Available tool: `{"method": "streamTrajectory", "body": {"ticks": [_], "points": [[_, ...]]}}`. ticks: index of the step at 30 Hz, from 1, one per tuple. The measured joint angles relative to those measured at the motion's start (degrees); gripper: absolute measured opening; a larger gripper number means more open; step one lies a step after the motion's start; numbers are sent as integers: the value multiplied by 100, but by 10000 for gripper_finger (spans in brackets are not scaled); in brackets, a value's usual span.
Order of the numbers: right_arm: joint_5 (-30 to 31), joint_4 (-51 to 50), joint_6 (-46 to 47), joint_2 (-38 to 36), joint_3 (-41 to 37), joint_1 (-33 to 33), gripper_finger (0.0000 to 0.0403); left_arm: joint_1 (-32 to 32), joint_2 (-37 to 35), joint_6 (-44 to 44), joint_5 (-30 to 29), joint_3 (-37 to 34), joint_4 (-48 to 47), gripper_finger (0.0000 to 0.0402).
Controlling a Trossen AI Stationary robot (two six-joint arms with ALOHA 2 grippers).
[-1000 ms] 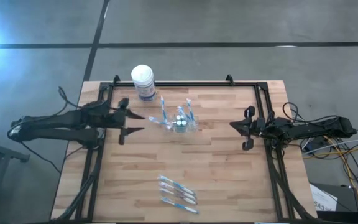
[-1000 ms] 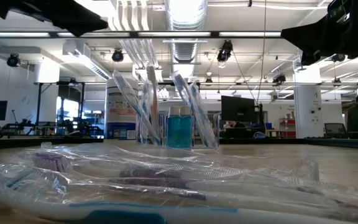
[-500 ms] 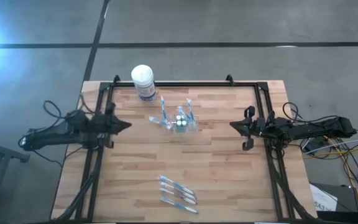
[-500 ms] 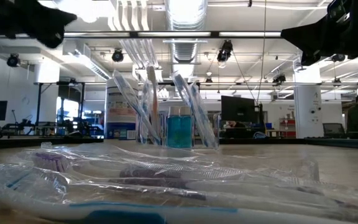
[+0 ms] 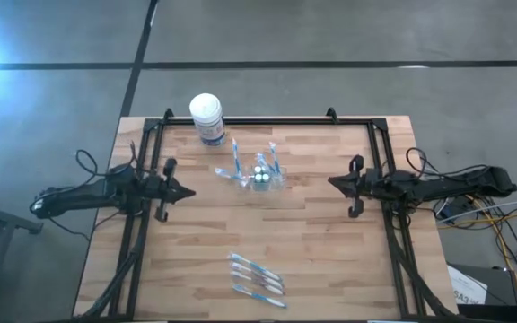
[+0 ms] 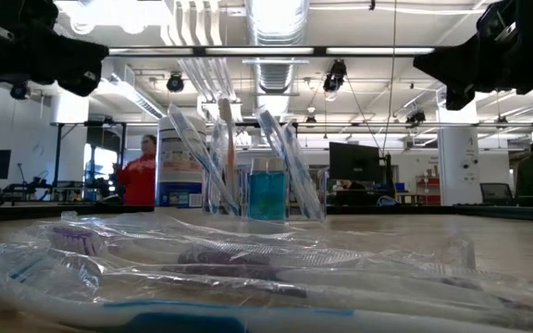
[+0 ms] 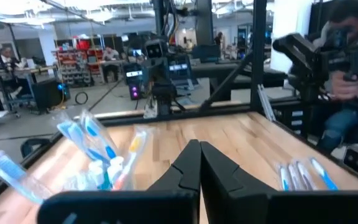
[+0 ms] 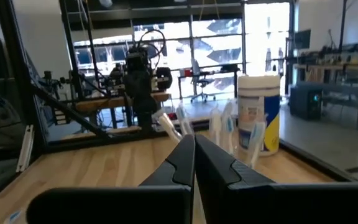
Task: Pick & Place toothbrushing station
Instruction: Put the blue toothbrush in the transparent organizer
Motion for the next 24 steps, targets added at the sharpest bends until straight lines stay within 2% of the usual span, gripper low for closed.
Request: {"method": "streamTrajectory", "body": {"ticks": [9,12,15,19,24], "points": [[247,532,425,122,46,2,8,0,0,48,102,-419,233,4],[735,-37,895,163,435,0,8,1,2,-27,111,-471,219,6],[738,-1151,1136,441,1155,62,8,1,0,-30,114,-464,236,10],[968,-2124,1280,1357,2263,462,8,2,0,-2,114,-463,233,14],[1858,-3107,1299,3128,3629,1250,8,2,0,0,114,-463,233,16]]}}
